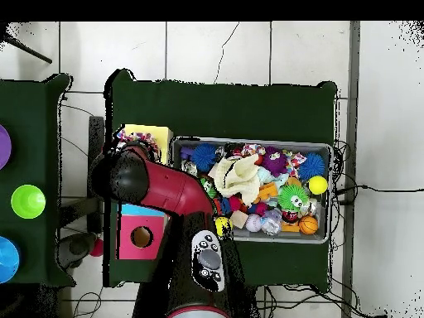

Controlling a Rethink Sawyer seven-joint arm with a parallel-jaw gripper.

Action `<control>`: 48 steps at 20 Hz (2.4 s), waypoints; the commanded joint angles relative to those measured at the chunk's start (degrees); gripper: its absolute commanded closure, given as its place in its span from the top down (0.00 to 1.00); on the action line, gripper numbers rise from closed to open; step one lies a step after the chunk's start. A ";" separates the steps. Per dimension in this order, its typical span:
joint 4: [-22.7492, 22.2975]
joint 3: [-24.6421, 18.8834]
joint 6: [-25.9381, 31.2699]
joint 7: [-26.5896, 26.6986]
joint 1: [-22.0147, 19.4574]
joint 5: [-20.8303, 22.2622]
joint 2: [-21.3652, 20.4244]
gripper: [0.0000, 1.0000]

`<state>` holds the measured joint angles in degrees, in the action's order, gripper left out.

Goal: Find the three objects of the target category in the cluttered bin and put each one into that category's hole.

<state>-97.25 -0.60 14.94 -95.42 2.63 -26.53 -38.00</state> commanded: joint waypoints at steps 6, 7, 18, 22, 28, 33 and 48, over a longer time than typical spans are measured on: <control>0.44 1.93 9.50 -10.25 -0.56 1.55 1.07 1.00; 1.34 3.16 11.80 -9.46 -0.21 2.72 0.94 1.00; 6.08 6.29 29.41 -9.55 -1.89 5.65 -4.62 1.00; 6.20 6.08 31.96 -11.18 -2.66 4.89 -5.98 1.00; 2.94 4.56 27.37 -12.73 -3.23 1.60 -6.89 1.00; 2.95 4.40 30.64 -11.19 -3.70 2.43 -8.13 1.00; 4.05 2.20 33.20 6.19 -13.80 16.27 -7.83 1.00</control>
<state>-93.31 4.93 42.04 -95.42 -5.75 -15.76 -47.21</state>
